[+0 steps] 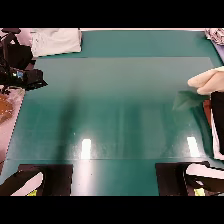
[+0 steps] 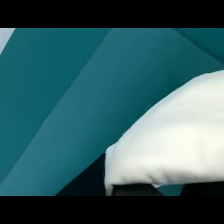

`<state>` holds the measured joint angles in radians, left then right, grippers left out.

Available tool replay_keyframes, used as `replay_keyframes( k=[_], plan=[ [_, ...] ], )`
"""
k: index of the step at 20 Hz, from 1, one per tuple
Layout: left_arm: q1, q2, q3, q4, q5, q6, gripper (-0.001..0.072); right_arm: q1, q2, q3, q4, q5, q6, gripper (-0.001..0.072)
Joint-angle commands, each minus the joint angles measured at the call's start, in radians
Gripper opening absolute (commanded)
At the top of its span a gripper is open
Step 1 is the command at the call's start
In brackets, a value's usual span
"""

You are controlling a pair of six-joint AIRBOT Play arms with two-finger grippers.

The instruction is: Fold the shirts.

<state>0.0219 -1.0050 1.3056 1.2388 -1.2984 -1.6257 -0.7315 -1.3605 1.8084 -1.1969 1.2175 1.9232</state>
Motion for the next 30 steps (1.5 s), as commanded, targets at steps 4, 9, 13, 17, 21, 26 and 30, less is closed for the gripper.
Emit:
replay_keyframes(
  k=[4,9,13,17,21,26,30],
  plan=[
    [0.000,0.000,0.001,-0.002,0.002,0.000,0.0025,-0.071,0.001,0.145,-0.007,0.105,-0.034,0.0009],
    [0.000,0.000,0.001,-0.006,0.007,0.002,0.0025,-0.101,0.003,0.158,-0.033,0.328,-0.059,0.0009],
    [0.000,0.000,0.001,-0.013,-0.002,0.003,0.0025,-0.164,0.032,0.100,-0.201,0.467,-0.066,0.0010],
    [0.000,0.000,0.001,-0.013,0.000,0.003,0.0025,-0.301,0.086,-0.068,-0.221,0.548,-0.066,0.0011],
    [0.000,0.000,0.001,-0.014,0.000,0.003,0.0025,-0.451,0.143,-0.275,-0.274,0.515,-0.067,0.0011],
    [0.000,0.000,0.001,-0.014,0.021,0.010,0.0025,-0.607,0.178,-0.515,-0.357,0.467,-0.084,0.0014],
    [0.000,0.000,0.001,-0.014,0.058,0.010,0.0025,-0.660,0.178,-0.646,-0.358,0.454,-0.084,0.0404]
  ],
)
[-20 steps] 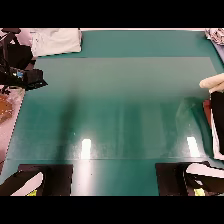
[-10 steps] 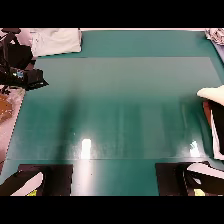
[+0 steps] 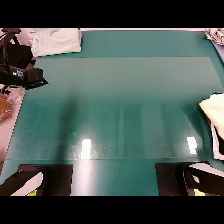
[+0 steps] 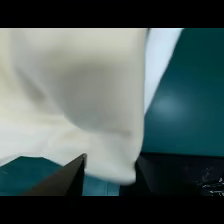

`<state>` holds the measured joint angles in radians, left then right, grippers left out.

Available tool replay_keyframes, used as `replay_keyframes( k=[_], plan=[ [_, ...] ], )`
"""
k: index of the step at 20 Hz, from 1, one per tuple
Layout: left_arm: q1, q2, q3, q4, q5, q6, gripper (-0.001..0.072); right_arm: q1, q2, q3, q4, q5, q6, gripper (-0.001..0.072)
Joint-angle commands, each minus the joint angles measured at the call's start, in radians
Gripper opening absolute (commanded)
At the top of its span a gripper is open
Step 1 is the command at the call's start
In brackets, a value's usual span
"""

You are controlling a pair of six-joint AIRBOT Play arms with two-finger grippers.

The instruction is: Fold the shirts.

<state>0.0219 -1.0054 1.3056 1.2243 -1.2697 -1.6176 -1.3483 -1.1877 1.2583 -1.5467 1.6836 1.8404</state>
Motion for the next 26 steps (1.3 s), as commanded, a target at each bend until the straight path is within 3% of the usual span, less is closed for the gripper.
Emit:
replay_keyframes(
  k=[1,4,6,9,10,12,14,18,22,26],
  plan=[
    [0.000,0.000,0.001,0.001,0.040,0.002,0.0025,-0.043,0.005,-0.098,0.002,-0.010,-0.001,0.0452],
    [0.000,0.000,0.001,0.002,0.057,0.003,0.0025,0.004,0.003,0.042,0.064,-0.048,-0.028,0.0452],
    [0.000,0.000,0.001,0.002,0.089,0.007,0.0025,0.094,0.003,0.223,0.175,-0.150,-0.133,0.0452],
    [0.000,0.019,0.001,0.001,0.216,0.079,0.0025,0.286,0.032,0.446,0.640,-0.329,-0.435,0.0438],
    [0.000,0.041,0.001,0.001,0.280,0.092,0.0025,0.363,0.056,0.470,0.848,-0.362,-0.534,0.0400],
    [0.000,0.113,-0.005,0.004,0.295,0.125,0.0025,0.559,0.115,0.460,1.083,-0.336,-0.703,0.0156],
    [0.000,0.254,-0.125,0.010,0.319,0.156,0.0026,0.789,0.217,0.354,1.029,-0.322,-0.796,0.0014],
    [0.000,0.702,-0.615,0.042,0.463,0.131,0.0025,1.197,0.481,-0.090,0.599,-0.392,-0.828,0.0014],
    [0.000,0.991,-0.867,0.109,0.372,0.077,0.0026,1.376,0.730,-0.600,0.588,-0.635,-0.803,0.0013],
    [0.000,1.017,-0.886,0.111,0.189,0.080,0.0026,1.448,0.925,-0.926,0.586,-0.795,-0.711,0.0014]
  ],
)
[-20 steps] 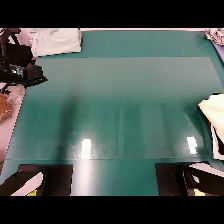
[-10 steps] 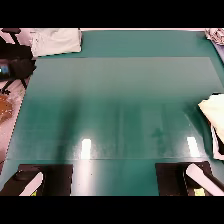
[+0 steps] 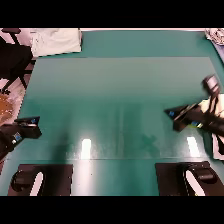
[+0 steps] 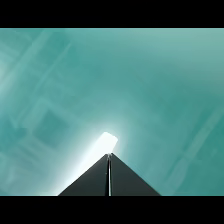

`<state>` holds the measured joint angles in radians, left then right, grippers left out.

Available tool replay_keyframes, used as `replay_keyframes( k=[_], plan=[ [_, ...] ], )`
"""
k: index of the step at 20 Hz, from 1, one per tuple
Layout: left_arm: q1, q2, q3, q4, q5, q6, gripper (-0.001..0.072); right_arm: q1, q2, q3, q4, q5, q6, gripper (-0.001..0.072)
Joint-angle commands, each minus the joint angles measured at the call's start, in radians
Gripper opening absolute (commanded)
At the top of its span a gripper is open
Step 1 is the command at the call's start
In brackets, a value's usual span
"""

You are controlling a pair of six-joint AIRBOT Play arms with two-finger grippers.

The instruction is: Fold the shirts.

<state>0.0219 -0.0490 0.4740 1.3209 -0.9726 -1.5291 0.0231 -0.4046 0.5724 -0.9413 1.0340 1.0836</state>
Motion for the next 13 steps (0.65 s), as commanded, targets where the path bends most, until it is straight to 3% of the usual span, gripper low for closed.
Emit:
replay_keyframes(
  k=[1,10,13],
  plan=[
    [0.000,0.061,-0.055,0.013,-0.123,-0.008,0.0026,0.085,0.182,-0.282,-0.019,-0.165,0.045,0.0014],
    [0.000,0.060,-0.055,0.011,-0.035,-0.008,0.0026,0.105,0.550,-0.404,-0.020,-0.178,0.045,0.0014],
    [0.000,0.060,-0.054,0.008,0.008,-0.008,0.0026,0.105,0.556,-0.391,-0.019,-0.160,0.045,0.0015]
  ],
)
